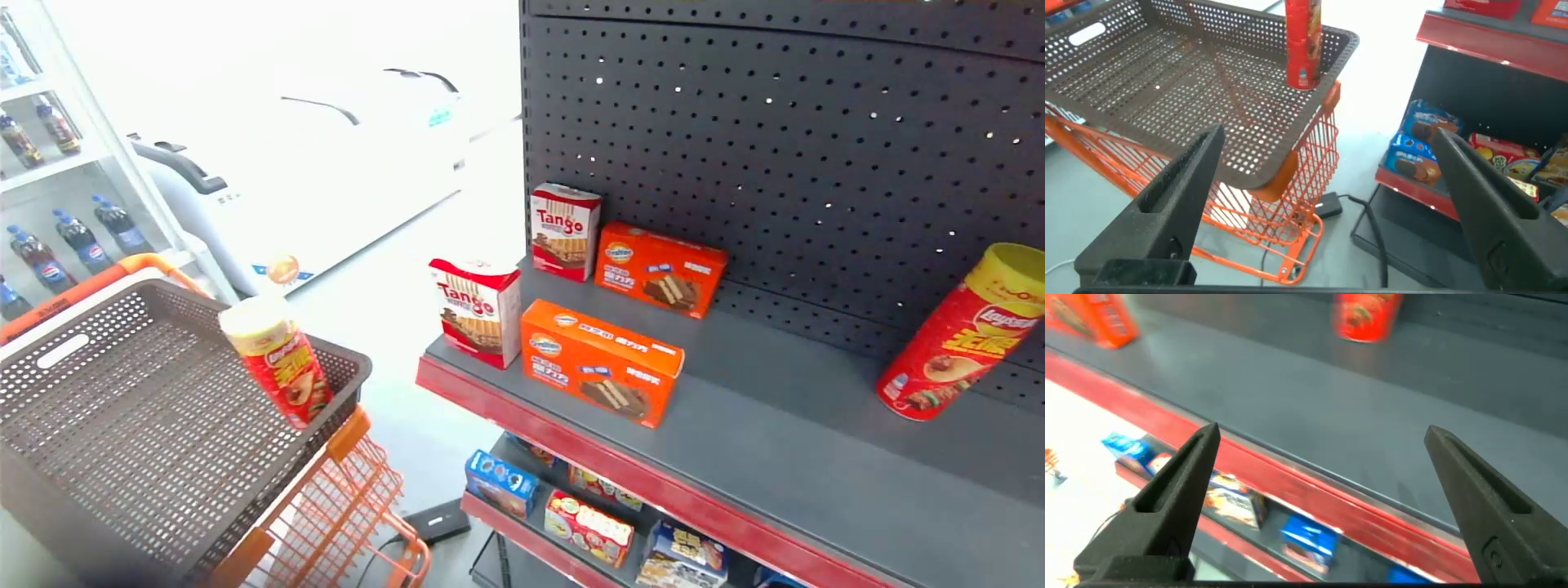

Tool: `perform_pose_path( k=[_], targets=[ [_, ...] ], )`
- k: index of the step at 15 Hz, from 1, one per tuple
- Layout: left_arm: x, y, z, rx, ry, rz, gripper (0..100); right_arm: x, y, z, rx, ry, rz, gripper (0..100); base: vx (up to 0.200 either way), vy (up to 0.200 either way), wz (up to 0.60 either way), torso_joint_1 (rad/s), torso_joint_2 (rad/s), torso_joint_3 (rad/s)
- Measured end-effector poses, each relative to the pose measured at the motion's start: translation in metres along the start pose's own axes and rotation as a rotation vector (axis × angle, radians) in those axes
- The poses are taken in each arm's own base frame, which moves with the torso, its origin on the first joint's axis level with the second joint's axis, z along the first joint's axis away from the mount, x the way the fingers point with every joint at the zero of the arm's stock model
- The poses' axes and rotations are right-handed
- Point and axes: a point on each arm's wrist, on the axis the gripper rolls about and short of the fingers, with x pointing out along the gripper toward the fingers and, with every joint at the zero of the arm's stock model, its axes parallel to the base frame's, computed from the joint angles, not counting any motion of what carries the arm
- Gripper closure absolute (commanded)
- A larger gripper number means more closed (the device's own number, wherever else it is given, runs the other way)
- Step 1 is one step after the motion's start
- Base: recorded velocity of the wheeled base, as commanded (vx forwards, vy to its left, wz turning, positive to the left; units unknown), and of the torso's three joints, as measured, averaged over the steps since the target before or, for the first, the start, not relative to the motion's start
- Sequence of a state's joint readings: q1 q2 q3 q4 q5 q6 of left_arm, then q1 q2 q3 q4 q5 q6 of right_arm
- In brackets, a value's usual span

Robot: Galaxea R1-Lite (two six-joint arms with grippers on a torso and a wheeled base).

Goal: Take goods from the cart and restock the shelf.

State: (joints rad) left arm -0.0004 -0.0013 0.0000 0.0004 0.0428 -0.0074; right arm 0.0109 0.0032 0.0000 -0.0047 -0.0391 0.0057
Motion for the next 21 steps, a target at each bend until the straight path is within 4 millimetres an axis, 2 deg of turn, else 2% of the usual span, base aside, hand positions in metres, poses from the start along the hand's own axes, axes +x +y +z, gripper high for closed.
perform_pose_path(
  k=[9,10,12,14,17,19,21],
  targets=[
    [-0.001,0.000,0.003,0.009,-0.006,-0.013,0,0.000,0.000,0.000,0.000,0.000,-0.001,0,0.000,0.000,0.00,0.000,0.00,0.000],
    [-0.002,0.000,0.006,0.018,-0.012,-0.014,0,0.000,0.000,0.000,0.000,0.000,0.000,0,0.000,0.000,0.00,0.000,0.00,0.000],
    [-0.005,0.000,0.028,0.033,-0.032,-0.011,0,0.000,0.000,0.000,0.000,0.000,0.000,0,0.000,0.000,0.00,0.000,0.00,0.000],
    [0.000,0.000,0.051,0.040,0.010,0.000,0,0.000,0.000,0.000,0.000,0.001,0.000,0,0.000,0.000,0.00,0.000,0.00,0.000],
    [0.033,-0.002,0.090,0.038,0.118,0.019,0,0.000,0.000,0.000,0.000,0.000,-0.001,0,0.000,0.000,0.00,0.000,0.00,0.000],
    [0.070,-0.002,0.109,0.024,0.177,0.054,0,0.000,0.000,0.000,0.000,0.000,-0.001,0,0.000,0.000,0.00,0.000,0.00,0.000],
    [0.109,0.002,0.119,0.006,0.223,0.097,0,0.000,0.000,0.000,0.000,0.001,0.000,0,0.000,0.000,0.00,0.000,0.00,0.000]
  ],
)
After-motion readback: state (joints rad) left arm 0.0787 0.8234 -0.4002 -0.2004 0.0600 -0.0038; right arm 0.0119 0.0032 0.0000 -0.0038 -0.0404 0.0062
